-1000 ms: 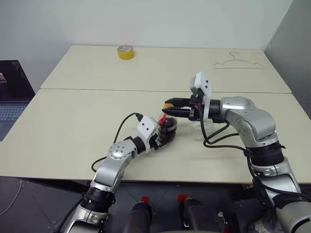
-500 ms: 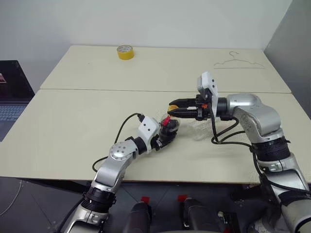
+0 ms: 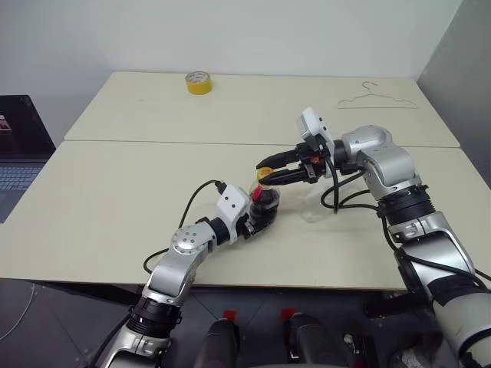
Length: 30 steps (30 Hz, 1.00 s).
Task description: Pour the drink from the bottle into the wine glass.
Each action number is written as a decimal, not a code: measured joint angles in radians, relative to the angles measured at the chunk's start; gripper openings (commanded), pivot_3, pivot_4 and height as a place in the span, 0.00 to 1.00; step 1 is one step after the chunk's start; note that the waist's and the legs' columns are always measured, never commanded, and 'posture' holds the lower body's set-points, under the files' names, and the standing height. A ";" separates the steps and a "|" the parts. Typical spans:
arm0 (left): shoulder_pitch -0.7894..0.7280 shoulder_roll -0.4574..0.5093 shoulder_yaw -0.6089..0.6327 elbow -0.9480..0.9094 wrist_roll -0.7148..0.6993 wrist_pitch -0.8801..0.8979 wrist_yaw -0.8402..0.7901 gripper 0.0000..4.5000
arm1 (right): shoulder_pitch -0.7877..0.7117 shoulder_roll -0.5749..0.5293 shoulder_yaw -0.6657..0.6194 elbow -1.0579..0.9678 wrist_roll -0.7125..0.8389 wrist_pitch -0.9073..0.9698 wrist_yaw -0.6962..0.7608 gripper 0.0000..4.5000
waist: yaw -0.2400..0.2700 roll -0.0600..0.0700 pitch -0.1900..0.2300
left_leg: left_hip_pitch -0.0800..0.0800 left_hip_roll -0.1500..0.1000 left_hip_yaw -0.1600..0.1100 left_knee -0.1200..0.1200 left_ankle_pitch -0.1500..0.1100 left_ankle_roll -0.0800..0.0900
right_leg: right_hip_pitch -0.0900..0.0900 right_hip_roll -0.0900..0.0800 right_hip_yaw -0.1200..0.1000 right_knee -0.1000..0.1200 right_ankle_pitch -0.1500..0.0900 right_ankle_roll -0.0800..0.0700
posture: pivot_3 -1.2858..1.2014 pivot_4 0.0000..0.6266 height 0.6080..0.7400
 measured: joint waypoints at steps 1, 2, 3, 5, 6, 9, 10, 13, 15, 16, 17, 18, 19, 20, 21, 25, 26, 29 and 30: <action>0.000 0.000 0.000 0.000 0.000 0.000 -0.001 0.68 | 0.006 0.000 -0.010 -0.010 0.002 0.016 -0.010 0.64 | 0.000 0.000 0.000 | 0.000 0.000 0.000 0.000 0.000 0.000 | 0.000 0.000 0.000 0.000 0.000 0.000 | 0.52 0.24 1.00; -0.001 0.000 0.000 0.000 0.000 -0.001 -0.002 0.68 | 0.014 0.000 -0.019 -0.023 0.004 0.029 -0.016 0.72 | 0.000 0.000 0.000 | 0.000 0.000 0.000 0.000 0.000 0.000 | 0.000 0.000 0.000 0.000 0.000 0.000 | 0.52 0.24 1.00; -0.001 0.000 0.000 0.000 0.000 -0.001 -0.004 0.68 | 0.023 -0.001 -0.029 -0.040 0.007 0.038 -0.023 0.80 | 0.000 0.000 0.000 | 0.000 0.000 0.000 0.000 0.000 0.000 | 0.000 0.000 0.000 0.000 0.000 0.000 | 0.52 0.24 1.00; -0.004 0.001 -0.002 0.002 0.001 -0.002 -0.007 0.68 | 0.040 -0.005 -0.042 -0.086 0.018 0.062 -0.039 0.80 | 0.001 0.000 0.000 | -0.001 0.000 0.000 0.000 0.000 0.000 | 0.000 -0.001 0.000 0.000 0.000 0.000 | 0.52 0.24 1.00; -0.006 0.002 -0.004 0.004 0.001 -0.002 -0.008 0.68 | 0.050 -0.007 -0.051 -0.112 0.028 0.073 -0.044 0.80 | 0.001 0.000 0.000 | -0.001 0.000 -0.001 0.000 0.000 0.000 | 0.000 -0.001 0.000 0.000 0.000 0.000 | 0.52 0.24 1.00; -0.011 0.003 -0.009 0.009 0.001 -0.006 -0.014 0.68 | 0.084 -0.017 -0.084 -0.205 0.047 0.115 -0.092 0.80 | 0.001 0.000 0.000 | -0.001 0.000 -0.001 0.000 0.000 0.000 | 0.000 -0.002 0.000 0.000 0.000 0.000 | 0.52 0.24 1.00; -0.013 0.003 -0.011 0.011 0.002 -0.008 -0.016 0.68 | 0.101 -0.018 -0.108 -0.248 0.057 0.137 -0.128 0.80 | 0.002 0.000 0.000 | -0.001 0.000 -0.001 0.000 0.000 0.000 | 0.000 -0.002 0.000 0.000 0.000 0.000 | 0.52 0.24 1.00; -0.015 0.007 -0.012 0.015 0.002 -0.013 -0.023 0.68 | 0.143 -0.009 -0.193 -0.399 0.081 0.230 -0.313 0.80 | 0.002 0.000 0.000 | -0.001 0.000 -0.001 0.000 0.000 0.000 | 0.000 -0.002 0.000 0.000 0.000 0.000 | 0.52 0.24 1.00; -0.015 0.008 -0.012 0.019 0.002 -0.015 -0.025 0.68 | 0.170 0.015 -0.231 -0.497 0.084 0.293 -0.442 0.80 | 0.002 0.000 0.000 | -0.001 0.000 -0.001 0.000 0.000 0.000 | 0.000 -0.002 0.000 0.000 0.000 0.000 | 0.52 0.24 1.00; -0.015 0.008 -0.012 0.020 0.002 -0.017 -0.026 0.68 | 0.196 0.033 -0.238 -0.554 0.080 0.324 -0.511 0.80 | 0.002 0.000 -0.001 | -0.001 0.000 -0.001 0.000 0.000 0.000 | 0.000 -0.002 0.000 0.000 0.000 0.000 | 0.52 0.24 1.00; -0.015 0.008 -0.012 0.022 0.002 -0.020 -0.026 0.68 | 0.222 0.051 -0.236 -0.598 0.079 0.351 -0.566 0.80 | 0.002 0.000 -0.001 | -0.001 0.000 -0.001 0.000 0.000 0.000 | 0.000 -0.002 0.000 0.000 0.000 0.000 | 0.52 0.24 1.00; -0.014 0.008 -0.012 0.024 0.002 -0.025 -0.026 0.68 | 0.257 0.079 -0.234 -0.650 0.077 0.389 -0.634 0.80 | 0.002 0.000 -0.001 | -0.001 0.000 -0.001 0.000 0.000 0.000 | 0.000 -0.002 0.000 0.000 0.000 0.000 | 0.52 0.24 1.00; -0.014 0.008 -0.012 0.026 0.002 -0.028 -0.026 0.68 | 0.290 0.116 -0.231 -0.699 0.077 0.431 -0.704 0.80 | 0.002 0.000 -0.001 | -0.001 0.000 -0.001 0.000 0.000 0.000 | -0.001 -0.002 0.000 0.001 0.000 0.000 | 0.52 0.24 1.00; -0.014 0.007 -0.013 0.026 0.002 -0.029 -0.026 0.68 | 0.309 0.143 -0.226 -0.730 0.078 0.463 -0.753 0.80 | 0.002 0.000 -0.001 | -0.001 0.000 -0.001 0.000 0.000 0.000 | -0.001 -0.002 0.001 0.001 0.000 0.000 | 0.52 0.24 1.00; -0.014 0.006 -0.013 0.027 0.003 -0.029 -0.025 0.68 | 0.325 0.168 -0.222 -0.767 0.079 0.498 -0.804 0.80 | 0.002 0.000 -0.001 | -0.001 0.000 -0.001 0.000 0.000 -0.001 | -0.001 -0.002 0.001 0.001 0.000 0.000 | 0.52 0.24 1.00; -0.014 0.004 -0.013 0.028 0.007 -0.032 -0.025 0.68 | 0.336 0.215 -0.211 -0.889 0.076 0.596 -0.961 0.80 | 0.001 0.000 -0.001 | -0.001 0.000 -0.001 0.000 0.001 -0.001 | -0.001 -0.002 0.000 0.001 0.000 0.000 | 0.52 0.24 1.00; -0.014 0.002 -0.013 0.028 0.008 -0.032 -0.025 0.68 | 0.339 0.218 -0.210 -0.903 0.074 0.611 -0.989 0.80 | 0.001 0.000 -0.001 | -0.001 0.000 -0.001 0.000 0.001 -0.001 | -0.001 -0.002 0.000 0.001 0.000 0.000 | 0.52 0.24 1.00; -0.014 -0.001 -0.013 0.030 0.009 -0.033 -0.025 0.68 | 0.352 0.219 -0.208 -0.917 0.069 0.647 -1.051 0.80 | 0.001 0.000 -0.001 | -0.001 0.000 0.000 0.000 0.001 -0.001 | -0.001 -0.001 0.000 0.001 0.000 0.000 | 0.52 0.24 1.00; -0.013 -0.004 -0.014 0.031 0.009 -0.034 -0.025 0.68 | 0.362 0.215 -0.201 -0.924 0.068 0.656 -1.065 0.80 | 0.001 0.000 -0.001 | -0.001 0.000 0.000 0.000 0.001 -0.001 | -0.001 -0.001 0.000 0.001 0.000 0.000 | 0.52 0.24 1.00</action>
